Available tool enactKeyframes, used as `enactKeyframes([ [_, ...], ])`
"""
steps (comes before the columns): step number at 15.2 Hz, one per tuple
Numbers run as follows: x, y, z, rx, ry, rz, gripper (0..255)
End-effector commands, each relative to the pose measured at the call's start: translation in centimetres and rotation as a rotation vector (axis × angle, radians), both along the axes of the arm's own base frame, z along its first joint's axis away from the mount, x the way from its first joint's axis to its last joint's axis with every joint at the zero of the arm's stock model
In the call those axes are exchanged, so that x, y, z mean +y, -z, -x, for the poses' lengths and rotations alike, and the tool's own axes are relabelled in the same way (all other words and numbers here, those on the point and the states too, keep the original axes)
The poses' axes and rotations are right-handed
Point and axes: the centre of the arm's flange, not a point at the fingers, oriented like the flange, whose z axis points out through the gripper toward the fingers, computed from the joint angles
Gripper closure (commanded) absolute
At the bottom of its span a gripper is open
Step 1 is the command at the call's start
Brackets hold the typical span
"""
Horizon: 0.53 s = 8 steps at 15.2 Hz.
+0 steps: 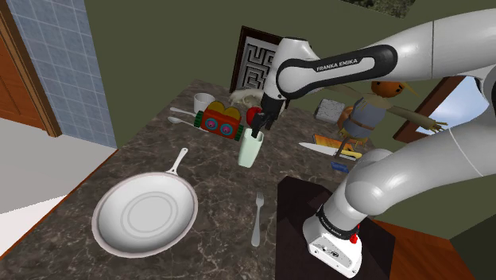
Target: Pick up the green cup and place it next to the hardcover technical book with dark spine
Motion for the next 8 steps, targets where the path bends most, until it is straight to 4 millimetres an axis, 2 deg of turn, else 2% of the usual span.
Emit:
enactKeyframes([
  [1, 0.04, 0.29, 0.02, -0.001, 0.000, 0.000, 0],
  [7, 0.04, 0.28, 0.02, -0.001, 0.000, 0.000, 0],
  [8, 0.04, 0.28, 0.02, -0.001, 0.000, 0.000, 255],
])
